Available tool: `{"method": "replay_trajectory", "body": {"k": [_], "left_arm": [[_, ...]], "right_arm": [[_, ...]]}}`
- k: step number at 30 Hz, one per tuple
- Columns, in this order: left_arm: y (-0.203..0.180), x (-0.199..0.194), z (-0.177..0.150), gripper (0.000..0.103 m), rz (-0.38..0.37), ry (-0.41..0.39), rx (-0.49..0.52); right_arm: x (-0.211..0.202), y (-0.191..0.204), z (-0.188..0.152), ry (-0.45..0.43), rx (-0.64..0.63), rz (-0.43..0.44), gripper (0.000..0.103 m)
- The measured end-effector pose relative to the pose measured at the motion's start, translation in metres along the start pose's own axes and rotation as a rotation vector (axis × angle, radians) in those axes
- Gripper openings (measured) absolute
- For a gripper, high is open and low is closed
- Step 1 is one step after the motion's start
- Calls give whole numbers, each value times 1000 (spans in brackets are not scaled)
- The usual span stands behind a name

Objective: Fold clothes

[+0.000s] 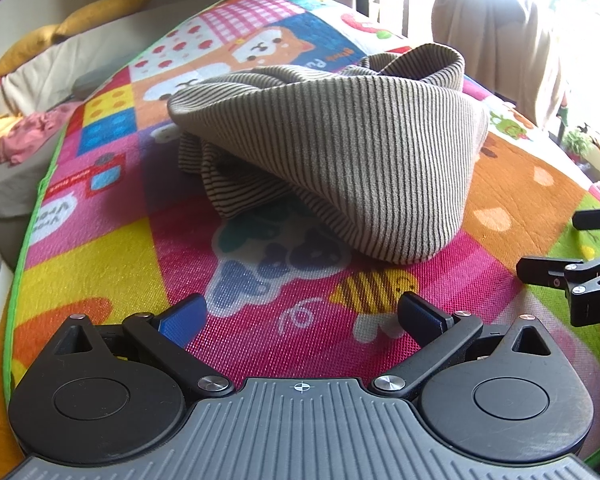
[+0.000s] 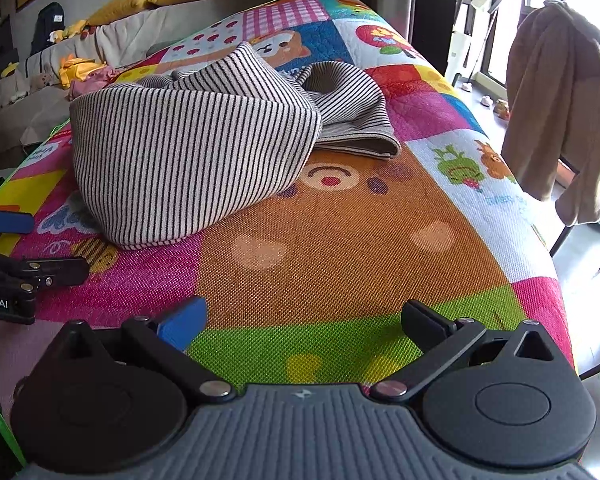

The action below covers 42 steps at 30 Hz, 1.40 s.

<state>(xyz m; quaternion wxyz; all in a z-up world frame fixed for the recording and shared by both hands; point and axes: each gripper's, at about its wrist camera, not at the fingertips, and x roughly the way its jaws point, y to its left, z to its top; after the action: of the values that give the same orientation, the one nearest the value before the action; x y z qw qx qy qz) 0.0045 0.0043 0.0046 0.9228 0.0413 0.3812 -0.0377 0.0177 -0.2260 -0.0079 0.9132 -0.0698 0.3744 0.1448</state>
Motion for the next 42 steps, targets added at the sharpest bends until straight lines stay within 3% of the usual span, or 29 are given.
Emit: {"method": "replay_trajectory", "body": {"k": [5, 8, 10, 14, 17, 19, 20, 21, 22, 23, 27, 30, 31, 34, 36, 38, 40, 42], "left_arm": [[-1, 0, 4, 103, -16, 17, 53], [-1, 4, 15, 103, -45, 27, 156], [3, 9, 27, 103, -35, 10, 232], [21, 34, 67, 103, 23, -13, 312], [37, 52, 117, 103, 171, -150, 339], [55, 47, 154, 103, 322, -320, 225], [67, 39, 168, 103, 375, -384, 149], [78, 29, 175, 103, 370, -416, 79], [90, 20, 183, 103, 362, -447, 9], [97, 12, 183, 103, 315, -447, -3], [101, 5, 148, 103, 135, -348, 92], [82, 6, 111, 103, -146, -217, 203], [69, 5, 99, 103, -197, -190, 269], [28, 17, 76, 103, -161, -176, 529], [17, 45, 80, 103, -10, -197, 662], [21, 69, 106, 103, 211, -285, 675], [45, 80, 147, 103, 401, -381, 525], [69, 70, 168, 103, 429, -400, 365]], "right_arm": [[2, -3, 11, 72, -50, 49, 103], [5, -1, 23, 112, -131, 72, 103], [5, 5, 38, 78, -226, 66, 103], [31, 12, 82, 81, -324, 87, 103], [72, 12, 126, 157, -379, 169, 103], [77, 12, 163, -59, -347, 50, 103], [70, 7, 176, -225, -285, -62, 103], [62, 2, 182, -345, -213, -151, 103], [54, -3, 187, -461, -141, -238, 103], [51, -7, 188, -486, -129, -261, 103], [56, -18, 162, -327, -281, -200, 103], [59, -21, 130, -212, -397, -151, 103], [60, -21, 118, -177, -436, -134, 103], [65, -9, 91, -123, -574, -177, 103], [74, -2, 88, -131, -611, -210, 103], [81, 3, 94, -159, -604, -240, 103], [87, -1, 104, -187, -572, -298, 103], [95, -9, 115, -189, -537, -337, 103]]}}
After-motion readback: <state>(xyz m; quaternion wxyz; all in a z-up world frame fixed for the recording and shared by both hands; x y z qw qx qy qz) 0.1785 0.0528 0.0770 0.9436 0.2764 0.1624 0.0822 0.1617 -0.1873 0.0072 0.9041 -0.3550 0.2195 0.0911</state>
